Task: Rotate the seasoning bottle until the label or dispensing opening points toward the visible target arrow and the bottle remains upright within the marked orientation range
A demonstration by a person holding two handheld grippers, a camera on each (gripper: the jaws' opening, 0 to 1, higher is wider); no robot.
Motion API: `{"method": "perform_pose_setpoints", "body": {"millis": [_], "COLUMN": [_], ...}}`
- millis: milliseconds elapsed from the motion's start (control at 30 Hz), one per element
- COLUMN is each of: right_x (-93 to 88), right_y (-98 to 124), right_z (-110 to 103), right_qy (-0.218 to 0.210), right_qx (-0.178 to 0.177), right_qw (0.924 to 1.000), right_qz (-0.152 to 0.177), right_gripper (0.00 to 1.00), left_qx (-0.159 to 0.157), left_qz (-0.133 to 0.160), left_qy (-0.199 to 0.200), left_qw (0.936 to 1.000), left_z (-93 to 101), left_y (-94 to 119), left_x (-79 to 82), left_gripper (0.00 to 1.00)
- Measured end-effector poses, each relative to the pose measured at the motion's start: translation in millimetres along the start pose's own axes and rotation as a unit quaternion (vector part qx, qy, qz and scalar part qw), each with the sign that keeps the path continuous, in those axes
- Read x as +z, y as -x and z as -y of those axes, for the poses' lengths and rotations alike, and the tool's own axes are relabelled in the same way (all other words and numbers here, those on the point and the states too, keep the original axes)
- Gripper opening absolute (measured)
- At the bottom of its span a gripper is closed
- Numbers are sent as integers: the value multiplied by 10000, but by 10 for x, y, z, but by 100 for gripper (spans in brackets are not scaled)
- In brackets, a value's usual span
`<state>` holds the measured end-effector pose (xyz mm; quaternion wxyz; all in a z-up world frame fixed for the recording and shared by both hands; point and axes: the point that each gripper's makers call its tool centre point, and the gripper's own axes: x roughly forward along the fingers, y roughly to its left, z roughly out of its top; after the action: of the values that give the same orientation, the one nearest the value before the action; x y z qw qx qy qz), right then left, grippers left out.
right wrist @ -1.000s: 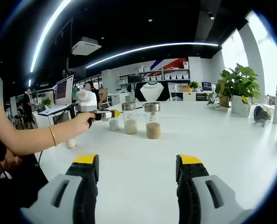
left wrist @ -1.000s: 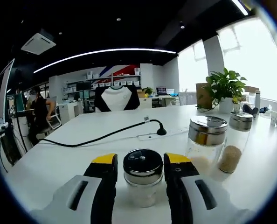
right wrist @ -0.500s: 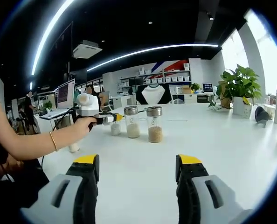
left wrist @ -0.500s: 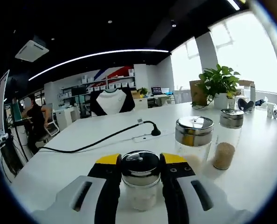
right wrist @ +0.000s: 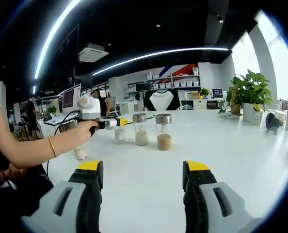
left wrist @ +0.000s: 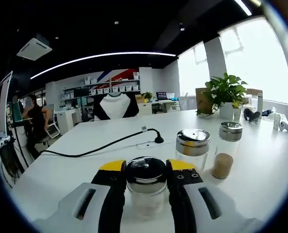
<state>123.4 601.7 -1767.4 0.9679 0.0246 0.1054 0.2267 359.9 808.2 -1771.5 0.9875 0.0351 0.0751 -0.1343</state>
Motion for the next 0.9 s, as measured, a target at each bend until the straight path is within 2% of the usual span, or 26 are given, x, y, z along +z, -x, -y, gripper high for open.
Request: {"method": "perform_pose_setpoints", "body": {"millis": [233,400,567,667,800,900], "right_x": [12,-41,-64,-65,-111,-131], "right_y": [26,35,60,79,107,128], "right_z": [-33,-43,-88,-93,-90,-110], "right_qy": [20,6,-3,-21,-80,-101], "right_qx": [18,18,66,46,14,27], "right_qw": [10000,10000,10000,10000,9999,9999], "right_qz": [17,-31,-56,-31,-62,-75], "right_gripper": [66,66,66,66,66,66], "left_qx": [-155,-266,-396,-482,-623,-654], "left_qz": [34,1,63,40,-4,13], "left_qy": [93,29,35,61,306,206], "left_qw": [9998,9996,9992,9988,9976,9976], "left_z": [144,233,335,411,487,533], "left_y": [134,196,328,442,564,635], "left_x": [-29,-35,-4,-49,-88,-86], "left_gripper": [34,34,34,34,34,34]}}
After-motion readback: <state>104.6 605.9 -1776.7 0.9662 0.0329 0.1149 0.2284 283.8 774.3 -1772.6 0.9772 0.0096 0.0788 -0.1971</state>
